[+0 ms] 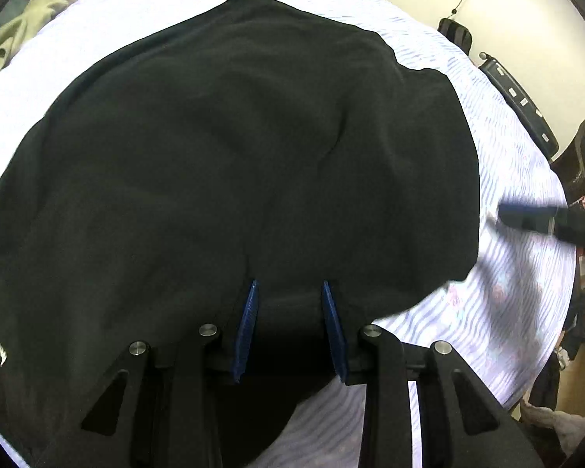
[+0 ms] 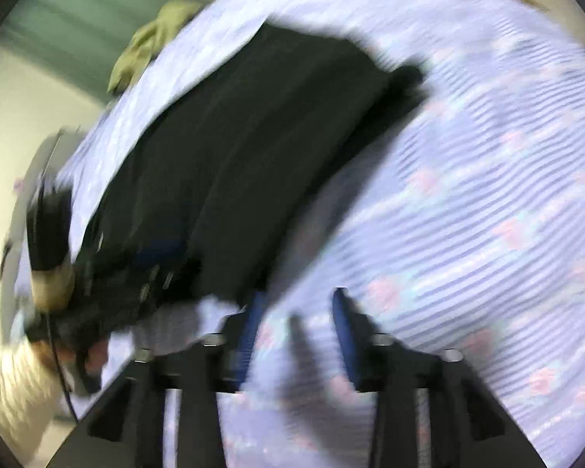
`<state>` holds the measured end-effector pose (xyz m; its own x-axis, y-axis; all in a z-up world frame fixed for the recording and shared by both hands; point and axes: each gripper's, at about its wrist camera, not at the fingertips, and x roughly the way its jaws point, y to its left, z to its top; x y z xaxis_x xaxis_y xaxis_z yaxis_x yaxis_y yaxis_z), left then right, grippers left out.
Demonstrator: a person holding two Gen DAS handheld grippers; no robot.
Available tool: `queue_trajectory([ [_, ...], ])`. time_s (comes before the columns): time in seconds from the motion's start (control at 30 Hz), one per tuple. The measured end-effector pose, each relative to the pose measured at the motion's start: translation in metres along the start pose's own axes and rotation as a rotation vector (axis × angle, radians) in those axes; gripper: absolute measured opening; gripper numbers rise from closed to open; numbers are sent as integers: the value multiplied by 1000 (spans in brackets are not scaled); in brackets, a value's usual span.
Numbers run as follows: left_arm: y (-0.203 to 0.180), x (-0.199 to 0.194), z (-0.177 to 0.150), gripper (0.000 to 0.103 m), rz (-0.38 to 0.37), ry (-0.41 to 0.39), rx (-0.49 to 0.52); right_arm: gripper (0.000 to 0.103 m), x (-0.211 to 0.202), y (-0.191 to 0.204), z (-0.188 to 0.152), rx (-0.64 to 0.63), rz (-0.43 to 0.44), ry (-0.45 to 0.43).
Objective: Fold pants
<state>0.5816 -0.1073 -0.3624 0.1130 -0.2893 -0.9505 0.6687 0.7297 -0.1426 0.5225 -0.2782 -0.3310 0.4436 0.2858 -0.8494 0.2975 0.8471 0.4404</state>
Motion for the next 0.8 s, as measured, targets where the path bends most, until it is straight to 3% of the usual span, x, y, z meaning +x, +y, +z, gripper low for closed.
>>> queue_trajectory([
  [0.07,-1,-19,-4,33,42,-19,-29,41,-11,0,14,15,-40,-53],
  [0.13,0,-50,-14,40,73,-114,-84,42,-27,7,24,-7,-89,-115],
  [0.2,7,-86,-27,56,105,-206,-154,50,-39,31,33,-71,-130,-168],
  [0.3,17,-131,-50,60,169,-292,-258,61,-51,67,33,-157,-150,-220],
  [0.37,37,-155,-80,64,222,-323,-344,70,-52,95,29,-217,-153,-232],
  [0.5,76,-173,-137,68,298,-314,-513,73,-57,127,-5,-337,-101,-214],
  [0.63,115,-172,-193,68,243,-317,-717,73,-32,167,-32,-441,-52,-124],
  [0.8,154,-146,-232,68,44,-348,-929,73,0,202,-63,-543,-4,-47],
])
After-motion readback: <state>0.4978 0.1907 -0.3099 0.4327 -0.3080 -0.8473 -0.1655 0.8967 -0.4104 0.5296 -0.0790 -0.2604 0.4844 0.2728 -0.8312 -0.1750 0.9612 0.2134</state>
